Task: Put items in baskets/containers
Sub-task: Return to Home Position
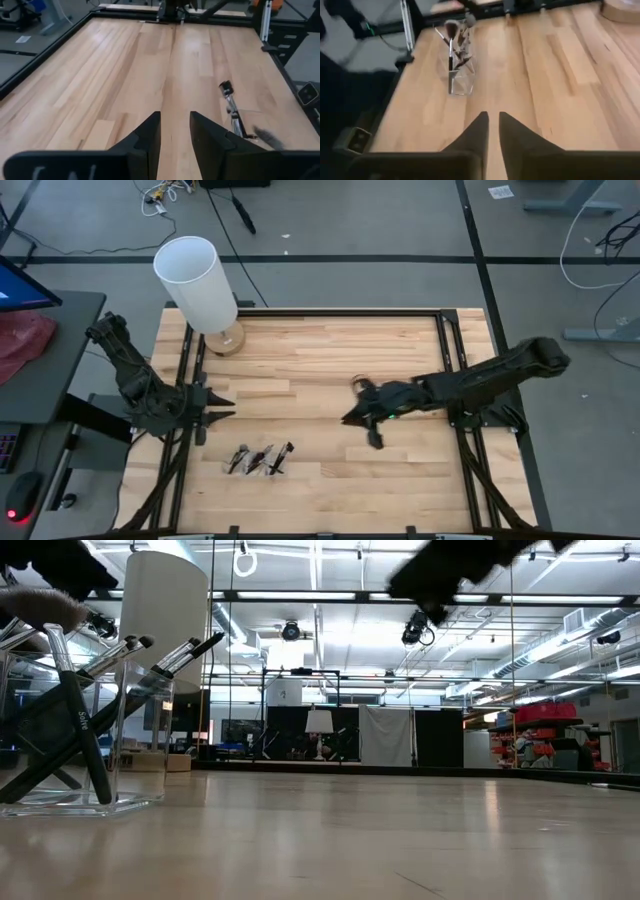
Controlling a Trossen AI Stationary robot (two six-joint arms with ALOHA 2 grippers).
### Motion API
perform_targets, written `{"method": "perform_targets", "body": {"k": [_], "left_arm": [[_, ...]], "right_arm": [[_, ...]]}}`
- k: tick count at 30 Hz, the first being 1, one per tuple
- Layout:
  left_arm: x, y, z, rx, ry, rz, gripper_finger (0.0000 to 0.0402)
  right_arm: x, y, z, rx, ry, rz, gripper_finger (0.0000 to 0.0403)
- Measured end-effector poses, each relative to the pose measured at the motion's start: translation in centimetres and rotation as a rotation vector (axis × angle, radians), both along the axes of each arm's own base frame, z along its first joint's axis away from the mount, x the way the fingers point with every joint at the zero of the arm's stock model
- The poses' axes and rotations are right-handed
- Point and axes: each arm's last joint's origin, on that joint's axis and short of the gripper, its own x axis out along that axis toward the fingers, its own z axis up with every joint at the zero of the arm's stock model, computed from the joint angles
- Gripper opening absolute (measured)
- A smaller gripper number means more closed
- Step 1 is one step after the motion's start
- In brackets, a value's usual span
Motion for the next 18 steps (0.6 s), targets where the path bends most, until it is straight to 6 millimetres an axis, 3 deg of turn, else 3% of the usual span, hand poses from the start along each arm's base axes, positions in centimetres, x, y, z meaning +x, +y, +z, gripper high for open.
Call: {"method": "perform_targets", "body": {"k": [4,10,18], "left_arm": [[0.0,0.0,-0.9,-0.013,0.012,0.017,0.0105],[0.1,0.0,-1.2,0.002,-0.013,0.061,0.0106],[0.1,0.0,-1.1,-0.005,-0.019,0.061,0.0106]], "right_arm": [[-5.0,-1.3,-1.1,0.126,-0.074,-0.061,0.0028],[-11.2,-2.9,-2.4,0.230,-0.325,-0.065,0.0007],[-15.8,-3.9,-5.4,0.366,-0.496,-0.056,0.0003]]}}
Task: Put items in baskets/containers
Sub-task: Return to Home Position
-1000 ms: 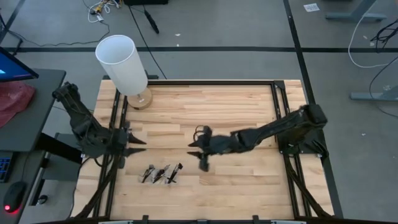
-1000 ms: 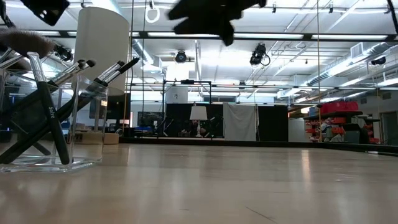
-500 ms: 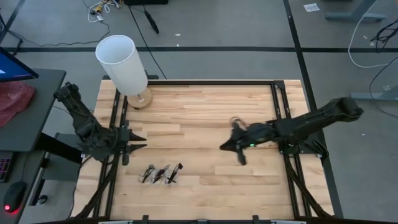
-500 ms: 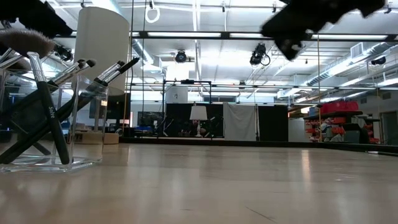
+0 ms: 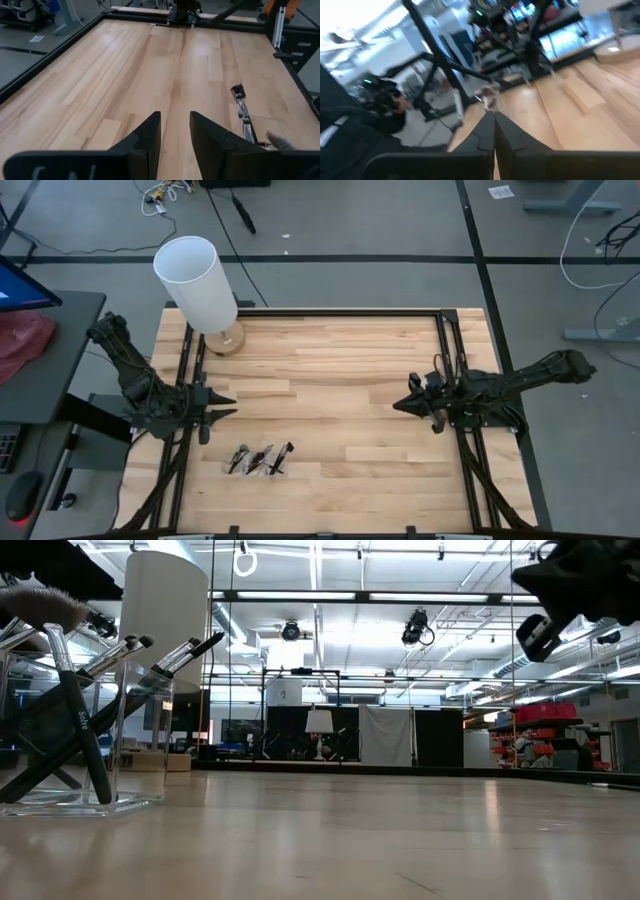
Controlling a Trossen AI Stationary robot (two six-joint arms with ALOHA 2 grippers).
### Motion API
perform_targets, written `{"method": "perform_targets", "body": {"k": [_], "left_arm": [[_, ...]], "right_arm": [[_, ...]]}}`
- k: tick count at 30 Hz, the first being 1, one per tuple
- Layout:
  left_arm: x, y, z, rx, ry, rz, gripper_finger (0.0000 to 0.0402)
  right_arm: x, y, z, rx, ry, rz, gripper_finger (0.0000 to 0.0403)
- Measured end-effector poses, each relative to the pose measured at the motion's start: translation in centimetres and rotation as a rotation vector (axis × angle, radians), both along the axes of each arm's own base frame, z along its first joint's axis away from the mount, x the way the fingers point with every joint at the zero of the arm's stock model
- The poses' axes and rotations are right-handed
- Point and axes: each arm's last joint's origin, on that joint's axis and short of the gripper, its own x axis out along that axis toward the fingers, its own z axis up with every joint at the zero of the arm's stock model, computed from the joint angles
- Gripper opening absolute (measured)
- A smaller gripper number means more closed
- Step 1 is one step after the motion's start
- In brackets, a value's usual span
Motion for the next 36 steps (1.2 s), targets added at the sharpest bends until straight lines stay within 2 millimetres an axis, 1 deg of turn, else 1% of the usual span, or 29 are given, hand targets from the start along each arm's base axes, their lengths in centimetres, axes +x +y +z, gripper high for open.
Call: {"method": "perform_targets", "body": {"k": [3,5,8,14,17,23,28,36], "left_arm": [[0.0,0.0,0.0,-0.001,-0.002,0.000,0.0106],[0.0,0.0,0.0,-0.002,-0.002,0.000,0.0106],[0.0,0.0,0.0,-0.004,-0.003,0.000,0.0106],[0.0,0.0,0.0,-0.005,-0.004,0.001,0.0106],[0.0,0.0,0.0,-0.004,-0.004,0.001,0.0106],[0.0,0.0,0.1,0.003,-0.013,0.016,0.0106],[0.0,0.0,0.1,0.002,-0.015,0.018,0.0106],[0.0,0.1,0.1,0.019,-0.032,0.047,0.0106]], "right_arm": [[-0.9,-0.2,-0.5,0.011,-0.059,0.020,0.0004],[-1.4,-0.2,-1.0,0.004,-0.062,0.030,0.0008],[-2.0,-0.3,-1.7,0.002,-0.047,0.063,0.0013],[-3.1,-0.5,-2.4,0.016,0.008,0.064,0.0010],[-3.6,-0.7,-2.8,-0.011,0.027,0.062,0.0008],[-3.6,-0.6,-2.8,-0.104,0.006,0.072,0.0010],[-3.5,-0.8,-2.9,-0.129,0.014,0.009,0.0010],[-3.5,-0.8,-2.9,-0.166,0.012,0.007,0.0010]]}}
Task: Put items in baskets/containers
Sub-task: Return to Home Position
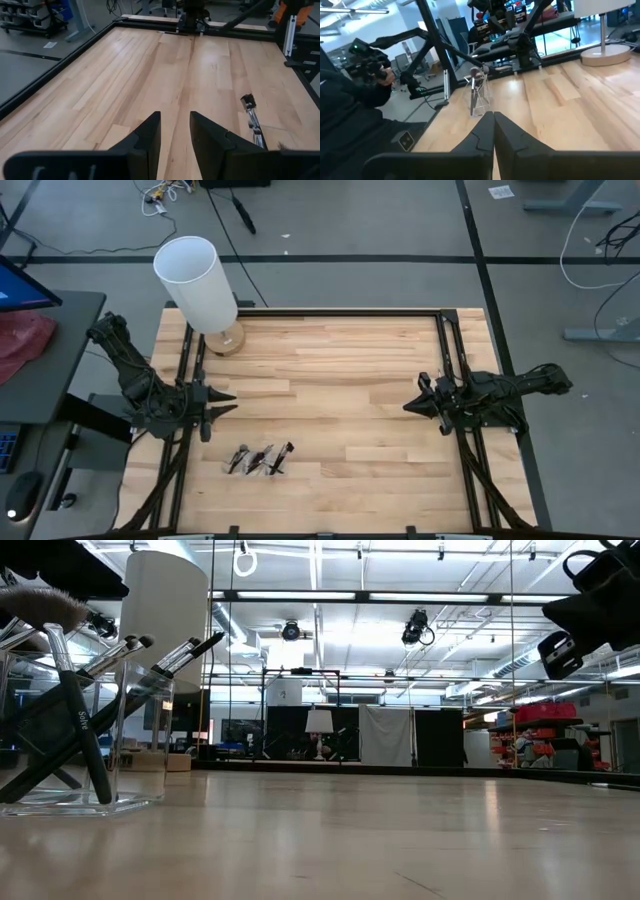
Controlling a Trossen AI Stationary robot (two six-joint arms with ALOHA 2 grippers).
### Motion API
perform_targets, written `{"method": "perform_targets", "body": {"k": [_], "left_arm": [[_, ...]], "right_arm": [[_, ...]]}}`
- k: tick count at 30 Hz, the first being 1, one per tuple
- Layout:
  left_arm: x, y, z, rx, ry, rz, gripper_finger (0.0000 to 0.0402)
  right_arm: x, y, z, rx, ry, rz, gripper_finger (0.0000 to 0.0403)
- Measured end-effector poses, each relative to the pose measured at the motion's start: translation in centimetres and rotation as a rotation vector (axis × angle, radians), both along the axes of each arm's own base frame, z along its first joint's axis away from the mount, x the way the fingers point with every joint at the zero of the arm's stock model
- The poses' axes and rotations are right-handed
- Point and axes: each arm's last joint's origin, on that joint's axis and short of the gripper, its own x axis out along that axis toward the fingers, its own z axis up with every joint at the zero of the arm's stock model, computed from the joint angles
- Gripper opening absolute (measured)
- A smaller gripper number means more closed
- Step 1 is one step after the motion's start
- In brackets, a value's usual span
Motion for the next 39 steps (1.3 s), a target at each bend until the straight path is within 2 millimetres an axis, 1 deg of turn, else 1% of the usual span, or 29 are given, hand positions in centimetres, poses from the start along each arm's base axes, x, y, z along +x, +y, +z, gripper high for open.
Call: {"method": "perform_targets", "body": {"k": [3,6,8,11,14,19,27,29,32,36,39], "left_arm": [[0.0,0.0,0.0,0.002,-0.002,0.004,0.0106],[0.0,0.0,0.0,0.001,-0.003,0.004,0.0106],[0.0,0.0,0.0,0.001,-0.002,0.003,0.0106],[0.0,0.0,0.0,0.002,-0.002,0.003,0.0106],[0.0,0.0,0.0,0.002,-0.002,0.003,0.0106],[0.0,0.0,0.0,0.004,-0.001,0.003,0.0106],[0.0,0.0,0.0,0.005,0.003,0.001,0.0106],[0.0,0.0,0.0,0.002,0.001,0.001,0.0105],[0.0,0.0,0.0,-0.013,-0.005,0.008,0.0105],[0.0,0.0,0.0,-0.026,-0.011,0.017,0.0101],[0.0,0.0,0.0,-0.027,-0.011,0.017,0.0079]], "right_arm": [[0.0,0.1,0.1,0.027,-0.009,0.021,0.0010],[-0.2,0.5,0.2,-0.056,-0.042,0.180,0.0010],[-0.4,0.7,0.5,-0.077,-0.081,0.286,0.0010],[-0.4,0.8,0.7,-0.076,-0.102,0.331,0.0010],[-0.4,0.7,0.7,-0.056,-0.093,0.304,0.0010],[-0.1,-0.2,0.6,-0.028,-0.070,0.167,0.0010],[0.0,-1.4,1.1,-0.030,-0.130,0.028,0.0010],[0.2,-1.5,0.8,-0.033,-0.143,-0.011,0.0010],[0.3,-1.7,0.4,-0.042,-0.103,-0.079,0.0010],[0.3,-1.7,0.1,-0.037,-0.066,-0.080,0.0010],[0.4,-1.7,-0.1,-0.037,-0.051,-0.080,0.0010]]}}
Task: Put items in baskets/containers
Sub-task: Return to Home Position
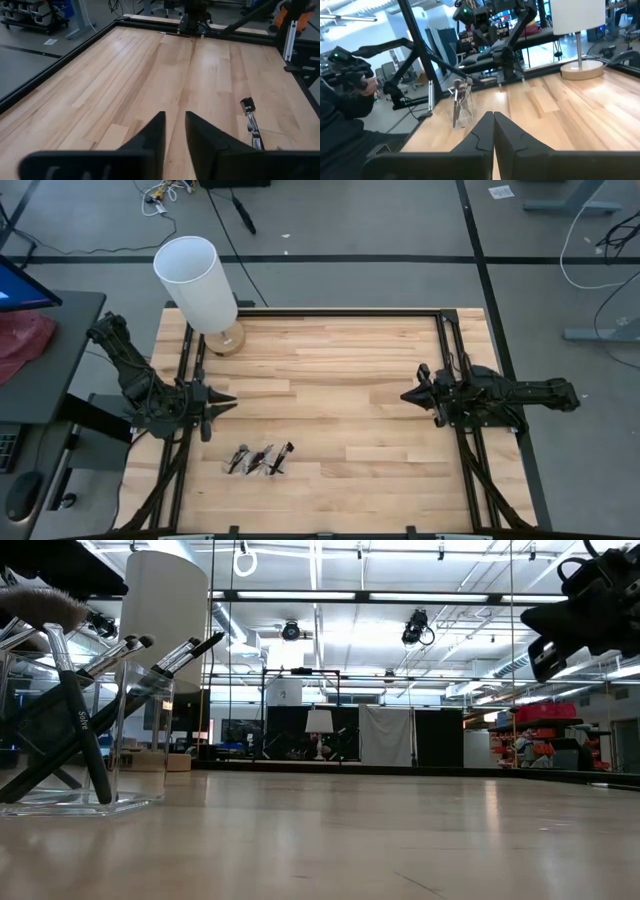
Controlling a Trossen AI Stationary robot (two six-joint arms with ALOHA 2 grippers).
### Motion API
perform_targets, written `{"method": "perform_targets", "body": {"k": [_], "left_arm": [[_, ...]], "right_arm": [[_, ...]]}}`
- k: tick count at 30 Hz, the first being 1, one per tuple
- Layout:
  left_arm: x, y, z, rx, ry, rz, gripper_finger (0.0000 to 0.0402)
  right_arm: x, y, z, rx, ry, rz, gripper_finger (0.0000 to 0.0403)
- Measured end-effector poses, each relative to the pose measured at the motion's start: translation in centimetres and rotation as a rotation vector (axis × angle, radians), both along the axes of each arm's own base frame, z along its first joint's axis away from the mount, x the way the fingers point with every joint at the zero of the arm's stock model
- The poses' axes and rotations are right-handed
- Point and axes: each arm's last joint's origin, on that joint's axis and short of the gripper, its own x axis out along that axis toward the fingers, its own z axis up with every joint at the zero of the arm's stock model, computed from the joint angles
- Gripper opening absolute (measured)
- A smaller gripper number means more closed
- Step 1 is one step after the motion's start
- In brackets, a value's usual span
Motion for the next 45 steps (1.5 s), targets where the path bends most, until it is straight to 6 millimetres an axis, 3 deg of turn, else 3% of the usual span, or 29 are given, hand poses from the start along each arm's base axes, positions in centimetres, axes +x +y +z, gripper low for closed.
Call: {"method": "perform_targets", "body": {"k": [5,13,19,23,31,36,45], "left_arm": [[0.1,-0.1,0.1,-0.012,-0.014,0.000,0.0010],[2.7,-0.6,-2.1,-0.064,-0.204,-0.233,0.0002],[4.3,2.4,-3.0,-0.073,-0.267,-0.241,0.0001],[3.5,4.1,-2.0,-0.024,-0.352,-0.235,0.0001],[-1.1,5.7,-1.8,-0.009,-0.456,-0.197,0.0001],[-0.4,5.4,-2.8,0.020,-0.411,-0.223,0.0001],[0.8,5.3,-6.7,0.038,-0.404,-0.253,0.0000]], "right_arm": [[0.1,0.0,-0.1,0.004,0.009,0.000,0.0010],[0.1,0.0,-0.1,0.001,0.008,0.000,0.0010],[0.1,0.0,-0.1,0.000,0.008,0.000,0.0010],[0.1,0.0,-0.1,0.000,0.008,0.000,0.0010],[0.1,0.0,-0.1,0.000,0.008,0.000,0.0010],[0.1,0.0,-0.1,0.000,0.008,0.000,0.0010],[0.1,0.0,0.0,0.000,0.007,-0.003,0.0010]]}}
